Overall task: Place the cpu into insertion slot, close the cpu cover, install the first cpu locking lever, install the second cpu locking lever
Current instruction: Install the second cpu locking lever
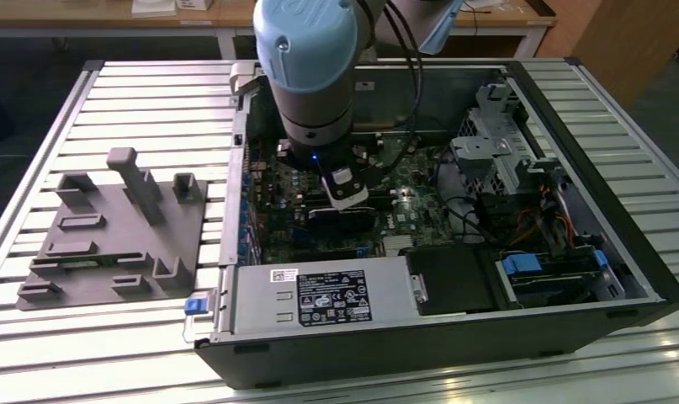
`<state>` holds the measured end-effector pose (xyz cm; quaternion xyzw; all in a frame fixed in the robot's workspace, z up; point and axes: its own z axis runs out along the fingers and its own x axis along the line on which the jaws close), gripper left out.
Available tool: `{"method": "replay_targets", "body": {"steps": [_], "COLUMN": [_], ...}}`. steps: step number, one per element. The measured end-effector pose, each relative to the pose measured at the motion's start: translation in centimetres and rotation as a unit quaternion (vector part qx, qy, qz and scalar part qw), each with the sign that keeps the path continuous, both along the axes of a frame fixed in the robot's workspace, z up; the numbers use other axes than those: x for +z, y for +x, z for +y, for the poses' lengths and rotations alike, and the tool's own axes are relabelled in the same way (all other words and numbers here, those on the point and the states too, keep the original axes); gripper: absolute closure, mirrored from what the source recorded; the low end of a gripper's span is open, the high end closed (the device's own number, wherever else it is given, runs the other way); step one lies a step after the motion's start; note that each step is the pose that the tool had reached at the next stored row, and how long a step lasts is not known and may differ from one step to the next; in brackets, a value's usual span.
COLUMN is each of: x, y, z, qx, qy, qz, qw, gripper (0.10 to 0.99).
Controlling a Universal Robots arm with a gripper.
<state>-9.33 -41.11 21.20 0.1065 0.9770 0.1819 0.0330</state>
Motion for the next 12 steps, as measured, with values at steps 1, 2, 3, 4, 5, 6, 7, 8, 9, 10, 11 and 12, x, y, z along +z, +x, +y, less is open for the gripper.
{"method": "replay_targets", "body": {"steps": [1,2,3,4,5,6,7,8,9,10,11,12], "x": [0.19,0.35,0.44,0.49,0.53,0.56,0.57,0.57,0.58,0.57,0.57,0.57], "y": [0.0,0.0,0.0,0.0,0.0,0.0,0.0,0.0,0.01,0.04,0.1,0.2], "z": [0.0,0.0,0.01,0.01,0.01,0.01,0.02,0.03,0.04,0.07,0.1,0.13], "qx": [0.0,0.0,0.0,0.0,0.0,0.0,0.0,0.0,0.0,0.0,0.0,0.0], "qy": [-0.0005,-0.0011,-0.0024,-0.0049,-0.0092,-0.0134,-0.0168,-0.0197,-0.0222,-0.024,-0.0249,-0.0257], "qz": [0.0,0.0,0.0,-0.0001,0.0,0.0,0.0,0.0,0.0,0.0,0.0,-0.0001], "qw": [1.0,1.0,1.0,1.0,1.0,0.9999,0.9999,0.9998,0.9998,0.9997,0.9997,0.9997], "gripper": [0.98,0.98,0.98,0.98,0.98,0.98,0.98,0.98,0.98,0.98,0.98,0.98]}}
